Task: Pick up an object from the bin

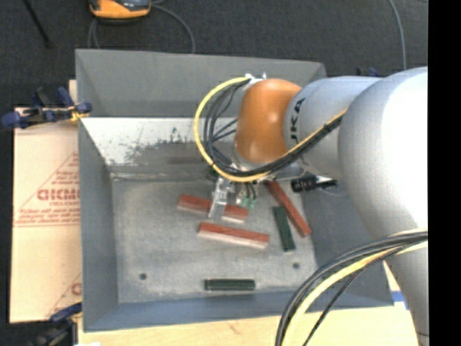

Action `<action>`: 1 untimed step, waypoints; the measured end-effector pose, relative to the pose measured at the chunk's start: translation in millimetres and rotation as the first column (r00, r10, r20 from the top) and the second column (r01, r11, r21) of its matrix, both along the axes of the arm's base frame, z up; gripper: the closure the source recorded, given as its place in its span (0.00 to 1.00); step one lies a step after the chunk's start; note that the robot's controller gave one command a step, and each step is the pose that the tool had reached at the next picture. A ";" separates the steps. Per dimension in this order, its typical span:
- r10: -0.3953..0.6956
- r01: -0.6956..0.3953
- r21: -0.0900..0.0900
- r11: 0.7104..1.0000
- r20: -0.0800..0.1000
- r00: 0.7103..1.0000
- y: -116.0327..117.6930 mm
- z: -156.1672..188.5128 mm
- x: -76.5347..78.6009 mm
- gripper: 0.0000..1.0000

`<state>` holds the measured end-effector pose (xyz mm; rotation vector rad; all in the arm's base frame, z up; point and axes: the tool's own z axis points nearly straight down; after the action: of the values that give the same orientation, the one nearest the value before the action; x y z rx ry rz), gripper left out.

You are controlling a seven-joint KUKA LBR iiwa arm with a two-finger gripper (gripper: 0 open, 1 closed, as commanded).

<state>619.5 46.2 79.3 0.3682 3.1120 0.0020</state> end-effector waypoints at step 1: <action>-0.003 0.003 0.000 1.000 -0.007 1.000 0.0 5.1 -1.7 1.00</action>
Offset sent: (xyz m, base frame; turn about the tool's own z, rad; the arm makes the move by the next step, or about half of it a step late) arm 0.0102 -0.0124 0.0152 -0.4502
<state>617.8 46.2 84.5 0.3734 3.1179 0.0002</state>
